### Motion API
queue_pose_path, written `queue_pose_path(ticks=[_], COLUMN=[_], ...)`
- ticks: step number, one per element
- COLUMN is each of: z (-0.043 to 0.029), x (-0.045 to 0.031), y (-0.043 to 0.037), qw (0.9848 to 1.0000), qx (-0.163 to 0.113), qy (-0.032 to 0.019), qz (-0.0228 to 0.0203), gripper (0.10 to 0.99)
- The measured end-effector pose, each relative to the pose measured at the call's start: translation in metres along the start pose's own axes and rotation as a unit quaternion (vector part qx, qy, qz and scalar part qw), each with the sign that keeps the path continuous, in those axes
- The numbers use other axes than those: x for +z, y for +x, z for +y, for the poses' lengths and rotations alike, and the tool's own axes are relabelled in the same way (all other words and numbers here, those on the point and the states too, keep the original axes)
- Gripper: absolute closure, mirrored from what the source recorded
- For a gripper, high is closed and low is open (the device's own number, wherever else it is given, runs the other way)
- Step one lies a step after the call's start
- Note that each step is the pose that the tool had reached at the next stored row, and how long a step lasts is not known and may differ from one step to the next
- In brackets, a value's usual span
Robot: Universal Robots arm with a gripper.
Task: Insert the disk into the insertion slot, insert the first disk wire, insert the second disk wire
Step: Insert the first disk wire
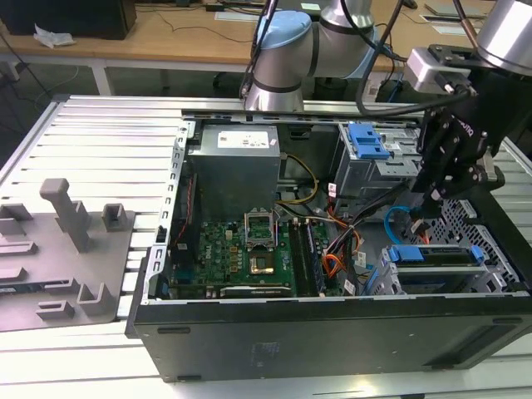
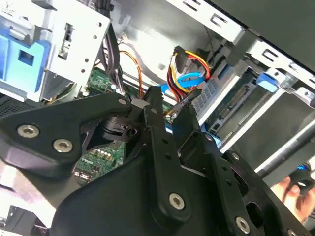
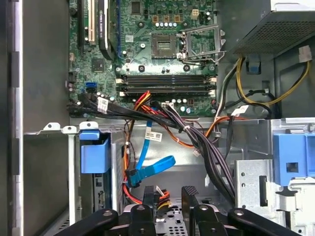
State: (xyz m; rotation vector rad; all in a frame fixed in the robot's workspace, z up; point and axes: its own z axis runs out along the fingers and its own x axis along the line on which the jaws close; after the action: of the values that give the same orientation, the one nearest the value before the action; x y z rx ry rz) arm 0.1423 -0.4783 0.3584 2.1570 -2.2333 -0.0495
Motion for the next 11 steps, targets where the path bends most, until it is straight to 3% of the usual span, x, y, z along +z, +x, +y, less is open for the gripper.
queue_pose_path(ticks=[5,11], z=[0.0,-0.0043], x=[-0.0032,0.0074], y=[0.0002,0.0022], qw=[0.9999,0.9998], qx=[0.002,0.011], qy=[0.0005,0.0003], qz=[0.0141,0.0143], gripper=[0.725,0.725])
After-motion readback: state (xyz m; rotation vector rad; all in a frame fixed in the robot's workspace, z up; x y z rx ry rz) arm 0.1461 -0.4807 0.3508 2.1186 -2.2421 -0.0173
